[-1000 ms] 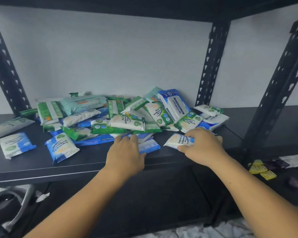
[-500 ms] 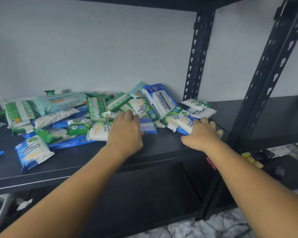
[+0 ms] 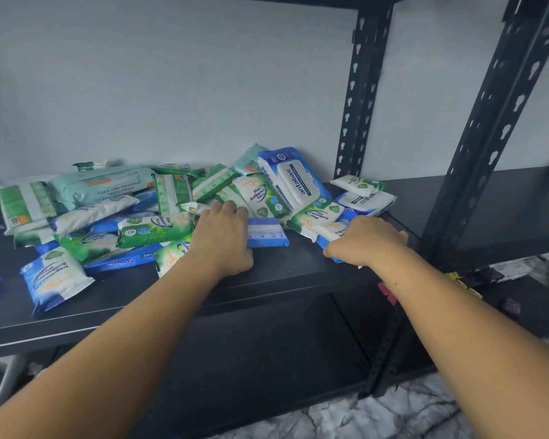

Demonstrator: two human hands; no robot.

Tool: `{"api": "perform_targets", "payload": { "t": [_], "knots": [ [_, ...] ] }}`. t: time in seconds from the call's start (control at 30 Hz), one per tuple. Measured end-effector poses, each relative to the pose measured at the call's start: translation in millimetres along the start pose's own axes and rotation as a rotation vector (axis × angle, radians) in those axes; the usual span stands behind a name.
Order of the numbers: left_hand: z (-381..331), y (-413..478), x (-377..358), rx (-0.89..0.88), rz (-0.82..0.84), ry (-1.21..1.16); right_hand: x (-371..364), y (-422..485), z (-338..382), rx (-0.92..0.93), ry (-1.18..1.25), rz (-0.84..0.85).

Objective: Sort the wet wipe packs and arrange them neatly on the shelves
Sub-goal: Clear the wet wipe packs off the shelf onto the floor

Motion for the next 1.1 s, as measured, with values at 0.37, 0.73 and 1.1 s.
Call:
{"api": "perform_targets", "payload": {
  "t": [0.37, 0.73, 1.1],
  "knots": [
    [13, 6, -7, -0.133, 0.018, -0.228, 59, -26, 4, 0.004, -0.072, -0.13],
    [17, 38, -3, -0.198, 0.157, -0.12, 65, -31, -15, -0.028, 0.196, -0.295],
    [21, 19, 12, -0.13, -0.476, -0.142, 5, -48, -16, -0.042, 0.419, -0.097]
  ]
}}
Point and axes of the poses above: each hand's wrist, its own y-axis towards the middle knuckle, its own x-axis out of the back of the hand, z = x × y, the point moved 5 cm from there along y, towards the middle knuckle, and after that the axes turned 13 degrees about -x, right-handed, at the moved point
